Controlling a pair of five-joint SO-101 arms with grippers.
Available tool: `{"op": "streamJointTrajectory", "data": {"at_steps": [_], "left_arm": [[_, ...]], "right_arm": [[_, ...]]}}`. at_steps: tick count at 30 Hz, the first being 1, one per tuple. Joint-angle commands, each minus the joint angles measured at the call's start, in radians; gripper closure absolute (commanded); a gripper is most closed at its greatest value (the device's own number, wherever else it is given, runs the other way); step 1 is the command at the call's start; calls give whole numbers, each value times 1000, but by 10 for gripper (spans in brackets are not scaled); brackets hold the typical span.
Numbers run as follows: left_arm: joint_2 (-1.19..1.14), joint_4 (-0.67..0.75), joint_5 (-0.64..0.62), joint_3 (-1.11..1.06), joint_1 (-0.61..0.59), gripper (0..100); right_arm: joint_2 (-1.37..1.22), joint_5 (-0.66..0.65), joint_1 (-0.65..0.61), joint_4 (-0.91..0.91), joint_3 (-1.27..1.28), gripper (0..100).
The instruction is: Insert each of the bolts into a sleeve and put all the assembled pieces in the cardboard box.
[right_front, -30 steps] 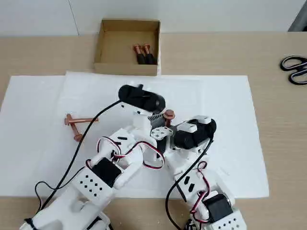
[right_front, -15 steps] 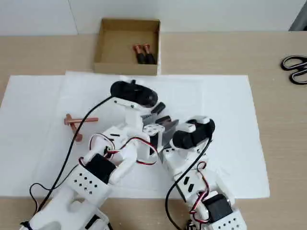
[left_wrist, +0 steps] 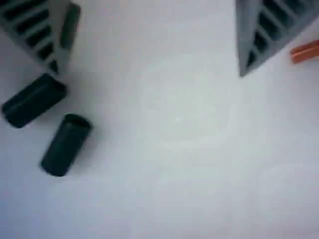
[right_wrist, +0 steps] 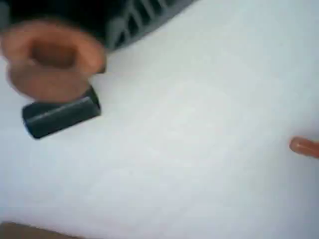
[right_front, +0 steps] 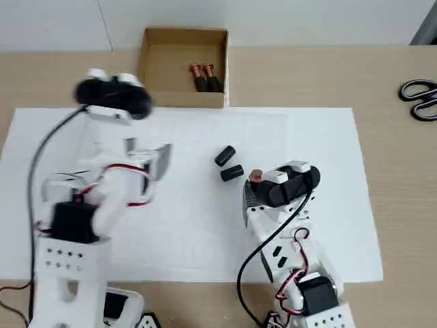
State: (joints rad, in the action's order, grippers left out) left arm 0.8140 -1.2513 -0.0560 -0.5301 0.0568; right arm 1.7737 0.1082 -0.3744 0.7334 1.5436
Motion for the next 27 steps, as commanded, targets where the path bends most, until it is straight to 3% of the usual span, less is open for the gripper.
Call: {"op": "streamJointTrajectory", "data": {"at_steps": [1,17,27], "left_arm": [[18,-75,29,59,-74,789],[20,-103,31,58,-83,789],[20,-103,66,54,-109,790]], "right_arm": [[-90,-49,8,-2,-181,981],[-1406,-71,5,-575,-1073,981],[-1936,-71,4,-769,-1485,981]]}}
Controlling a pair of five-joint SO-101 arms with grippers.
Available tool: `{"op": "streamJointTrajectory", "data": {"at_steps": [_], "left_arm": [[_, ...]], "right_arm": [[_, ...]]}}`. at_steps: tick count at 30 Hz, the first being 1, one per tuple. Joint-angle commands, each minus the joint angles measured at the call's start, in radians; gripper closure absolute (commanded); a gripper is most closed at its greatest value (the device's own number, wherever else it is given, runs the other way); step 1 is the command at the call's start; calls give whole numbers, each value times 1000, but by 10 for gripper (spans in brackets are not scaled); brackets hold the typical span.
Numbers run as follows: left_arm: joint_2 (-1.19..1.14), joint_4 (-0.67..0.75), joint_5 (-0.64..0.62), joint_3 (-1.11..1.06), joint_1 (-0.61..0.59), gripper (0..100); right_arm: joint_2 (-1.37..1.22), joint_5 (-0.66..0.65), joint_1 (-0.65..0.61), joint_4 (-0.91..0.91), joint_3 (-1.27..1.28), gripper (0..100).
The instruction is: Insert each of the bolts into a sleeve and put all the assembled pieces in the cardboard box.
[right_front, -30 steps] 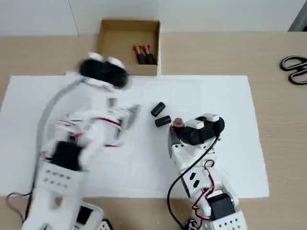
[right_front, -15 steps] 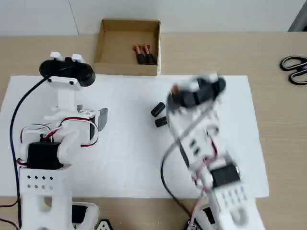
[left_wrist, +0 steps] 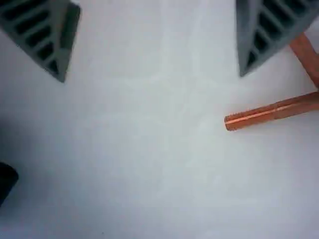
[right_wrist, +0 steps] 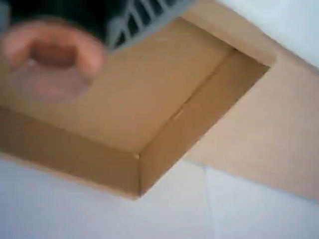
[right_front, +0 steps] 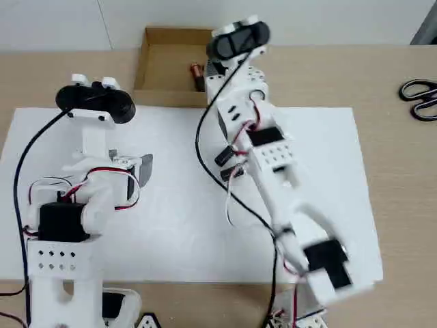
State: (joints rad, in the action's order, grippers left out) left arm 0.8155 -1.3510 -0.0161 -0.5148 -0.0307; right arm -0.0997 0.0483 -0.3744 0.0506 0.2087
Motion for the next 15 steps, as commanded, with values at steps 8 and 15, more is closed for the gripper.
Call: {"op": "streamJointTrajectory", "data": {"at_steps": [8,15], "left_arm": [[18,-3,46,-10,-114,790],[18,-3,46,-10,-112,790]], "right_arm": [[-354,-11,4,-311,-334,981],[-553,-9,2,-351,-448,977]]}}
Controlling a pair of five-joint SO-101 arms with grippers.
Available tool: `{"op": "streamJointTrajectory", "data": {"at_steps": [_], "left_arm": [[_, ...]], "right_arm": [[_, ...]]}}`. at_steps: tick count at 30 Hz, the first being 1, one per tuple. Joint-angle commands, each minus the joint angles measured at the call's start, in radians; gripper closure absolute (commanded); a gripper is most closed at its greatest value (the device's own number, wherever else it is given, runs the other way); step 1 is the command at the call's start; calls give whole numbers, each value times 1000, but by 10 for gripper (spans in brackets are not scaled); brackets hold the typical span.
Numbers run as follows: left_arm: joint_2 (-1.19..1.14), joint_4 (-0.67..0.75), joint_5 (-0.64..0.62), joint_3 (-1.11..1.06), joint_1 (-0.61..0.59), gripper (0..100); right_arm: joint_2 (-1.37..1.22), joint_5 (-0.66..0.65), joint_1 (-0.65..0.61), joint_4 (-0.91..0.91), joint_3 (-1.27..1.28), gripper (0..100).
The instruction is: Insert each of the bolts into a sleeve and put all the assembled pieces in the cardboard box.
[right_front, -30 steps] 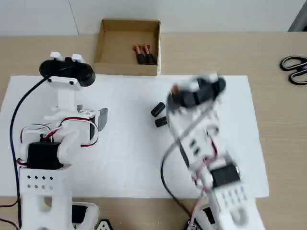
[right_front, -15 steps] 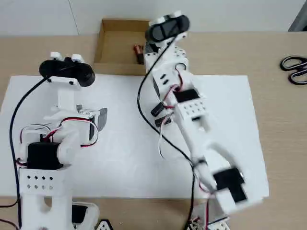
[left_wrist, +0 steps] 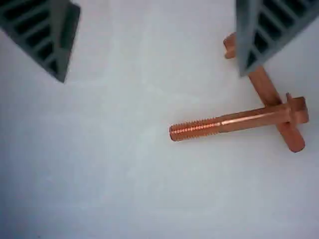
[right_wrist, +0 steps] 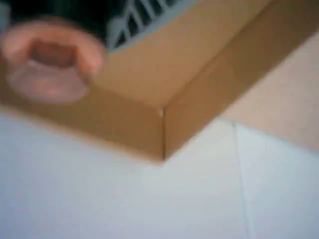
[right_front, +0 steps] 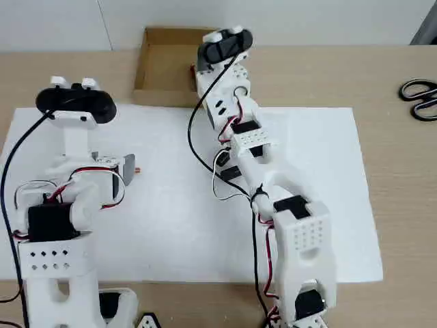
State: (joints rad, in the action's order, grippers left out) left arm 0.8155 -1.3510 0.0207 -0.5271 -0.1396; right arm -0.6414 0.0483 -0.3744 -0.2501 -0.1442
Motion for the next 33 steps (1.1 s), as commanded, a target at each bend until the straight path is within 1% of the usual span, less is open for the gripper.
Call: {"op": "streamJointTrajectory", "data": {"at_steps": [1,4,5,9,10,11,19,24,33], "left_arm": [[18,-3,9,2,-3,790],[18,-3,9,2,-3,790],[18,-3,9,2,-3,790],[18,-3,9,2,-3,790],[18,-3,9,2,-3,790],[18,-3,9,2,-3,790],[18,-3,9,2,2,790],[20,-3,9,2,0,790],[20,-26,9,7,0,790]], "right_arm": [[-35,-11,2,-61,-106,976],[-84,-11,2,-67,-132,957],[-94,-11,2,-67,-133,931],[-116,-12,2,-62,-135,772],[-116,-12,2,-62,-135,748],[-116,-12,2,-62,-135,738],[-74,-14,10,-54,-135,768],[108,-12,30,168,-132,768],[447,-6,44,690,-130,768]]}}
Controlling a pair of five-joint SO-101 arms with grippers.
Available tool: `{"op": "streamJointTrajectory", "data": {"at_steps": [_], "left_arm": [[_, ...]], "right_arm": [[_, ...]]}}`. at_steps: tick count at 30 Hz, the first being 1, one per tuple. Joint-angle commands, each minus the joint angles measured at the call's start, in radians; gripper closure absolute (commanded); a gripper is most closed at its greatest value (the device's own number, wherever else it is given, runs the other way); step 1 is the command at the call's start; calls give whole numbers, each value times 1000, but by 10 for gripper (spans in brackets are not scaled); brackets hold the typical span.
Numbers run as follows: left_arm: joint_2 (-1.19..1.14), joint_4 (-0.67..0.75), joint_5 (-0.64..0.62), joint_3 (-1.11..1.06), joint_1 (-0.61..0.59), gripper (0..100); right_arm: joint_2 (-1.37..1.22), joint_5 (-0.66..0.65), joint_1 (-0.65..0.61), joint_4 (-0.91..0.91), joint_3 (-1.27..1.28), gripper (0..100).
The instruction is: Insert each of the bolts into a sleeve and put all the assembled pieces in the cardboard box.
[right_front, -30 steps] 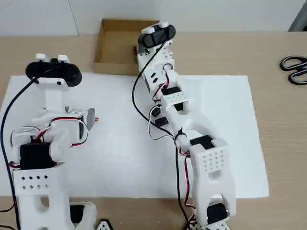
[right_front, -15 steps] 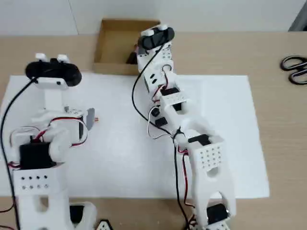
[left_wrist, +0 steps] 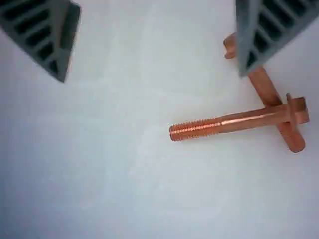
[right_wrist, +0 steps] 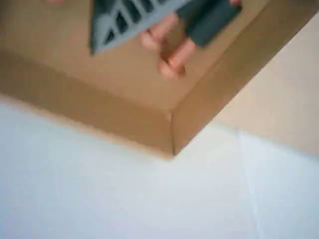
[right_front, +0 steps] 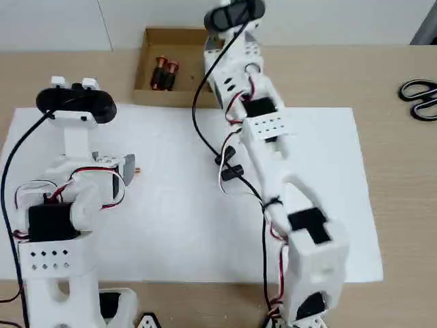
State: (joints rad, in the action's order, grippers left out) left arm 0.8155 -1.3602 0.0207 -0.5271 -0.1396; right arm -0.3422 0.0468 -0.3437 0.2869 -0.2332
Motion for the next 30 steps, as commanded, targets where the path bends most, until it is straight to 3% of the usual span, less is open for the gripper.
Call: {"op": "streamJointTrajectory", "data": {"at_steps": [1,9,17,25,30], "left_arm": [[20,-25,9,7,0,790],[20,-37,9,7,-3,790],[20,-35,8,7,3,790],[20,-37,8,2,3,791],[20,-37,8,2,3,791]], "right_arm": [[180,-5,13,216,-41,768],[378,15,-1,690,-41,768],[430,344,-1,983,-41,768],[429,405,-19,984,158,768],[430,652,-18,858,321,768]]}}
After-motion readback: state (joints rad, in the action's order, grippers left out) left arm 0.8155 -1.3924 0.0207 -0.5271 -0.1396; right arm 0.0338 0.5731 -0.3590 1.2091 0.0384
